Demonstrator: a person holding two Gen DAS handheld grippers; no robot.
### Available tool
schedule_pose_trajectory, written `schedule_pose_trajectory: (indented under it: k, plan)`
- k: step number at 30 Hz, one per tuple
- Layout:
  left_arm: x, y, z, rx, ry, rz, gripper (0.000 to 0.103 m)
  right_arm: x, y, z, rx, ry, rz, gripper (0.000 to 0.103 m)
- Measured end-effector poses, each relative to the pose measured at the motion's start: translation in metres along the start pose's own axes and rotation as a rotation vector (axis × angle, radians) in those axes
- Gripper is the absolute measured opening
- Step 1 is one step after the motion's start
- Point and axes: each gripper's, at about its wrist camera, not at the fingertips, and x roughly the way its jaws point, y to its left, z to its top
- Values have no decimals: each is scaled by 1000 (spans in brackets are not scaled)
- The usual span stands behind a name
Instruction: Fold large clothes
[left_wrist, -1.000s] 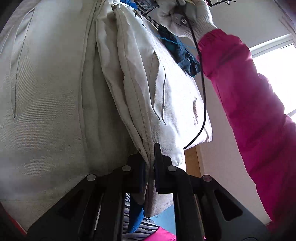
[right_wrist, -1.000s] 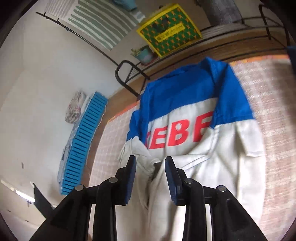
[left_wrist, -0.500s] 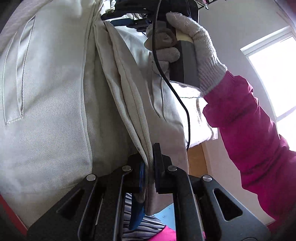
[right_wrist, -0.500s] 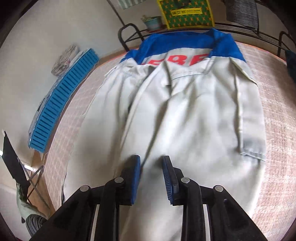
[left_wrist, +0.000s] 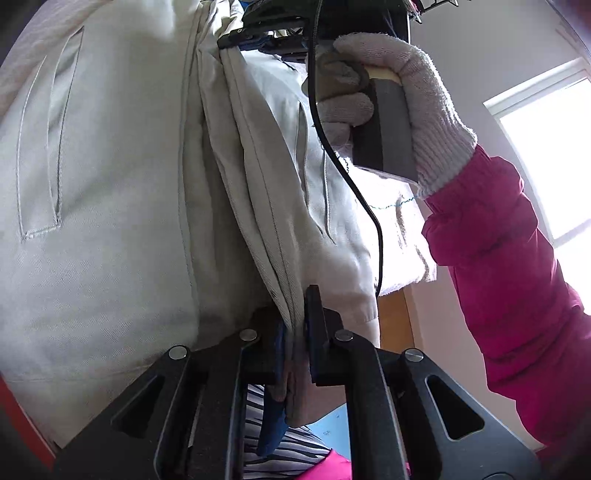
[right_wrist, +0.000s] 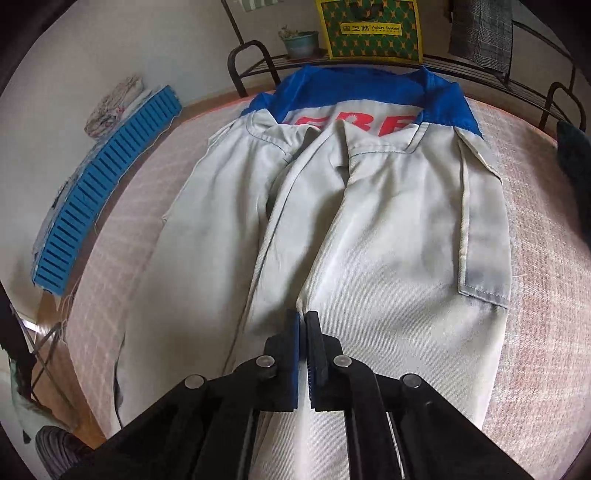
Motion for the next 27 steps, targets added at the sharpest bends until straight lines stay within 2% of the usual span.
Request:
schedule_pose_trajectory:
  k: [1, 3, 5, 6, 9, 13, 16, 19, 22, 27]
  plan:
    - [-3, 2, 1, -11, 3, -2, 6, 10, -1, -2, 6, 24, 0, 2]
    - [-7, 2, 0, -22, 11, -9, 7, 7, 8, -4, -91, 7, 9, 7]
    - [-17, 0, -1, -23, 8, -12, 8, -15, 3, -10, -69, -1, 117, 16]
    - [-22, -1, -2, -21, -1, -19, 10, -35, 0, -14, -57, -42, 134, 17]
    - [-41, -5, -6, -15, -29, -29, 16, -91, -18, -40, -44, -158, 74, 20]
    - [-75, -8, -18, 14, -64, -37, 16, -123, -45, -82, -10, -209, -18, 23]
    - [-102, -6, -27, 24, -107, 15, 16, -127, -56, -89, 5, -233, -47, 23]
    - [-125, 4, -32, 15, -163, 91, 16, -122, -51, -81, 8, -221, 14, 23]
    - [-145, 28, -35, -41, -199, 129, 26, -109, -20, -90, -67, -182, 83, 23]
    - [-160, 52, -28, -74, -222, 207, 27, -66, 31, -125, -246, -86, 66, 23]
